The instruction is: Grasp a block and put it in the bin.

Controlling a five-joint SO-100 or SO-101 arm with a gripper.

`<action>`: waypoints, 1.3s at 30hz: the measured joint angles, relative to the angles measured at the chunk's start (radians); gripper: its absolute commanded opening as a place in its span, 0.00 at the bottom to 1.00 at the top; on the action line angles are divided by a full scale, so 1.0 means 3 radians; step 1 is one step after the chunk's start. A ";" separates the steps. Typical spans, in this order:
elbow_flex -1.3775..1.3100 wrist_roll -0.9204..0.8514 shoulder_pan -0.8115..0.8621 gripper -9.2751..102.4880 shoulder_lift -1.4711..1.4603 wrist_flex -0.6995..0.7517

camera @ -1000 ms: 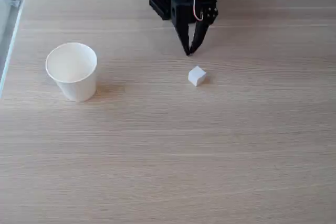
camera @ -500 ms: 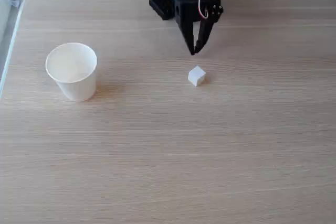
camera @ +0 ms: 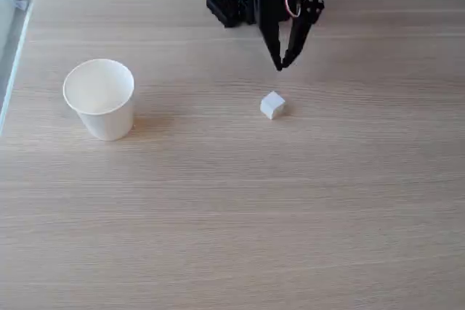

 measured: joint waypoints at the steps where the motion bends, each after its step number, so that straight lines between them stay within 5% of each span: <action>1: -0.0031 0.0015 0.0000 0.09 -0.0020 0.0036; 22: 0.0123 -0.1028 -0.0184 0.23 0.0542 0.0470; 39: 0.0399 -0.1549 -0.0041 0.24 0.0225 -0.0383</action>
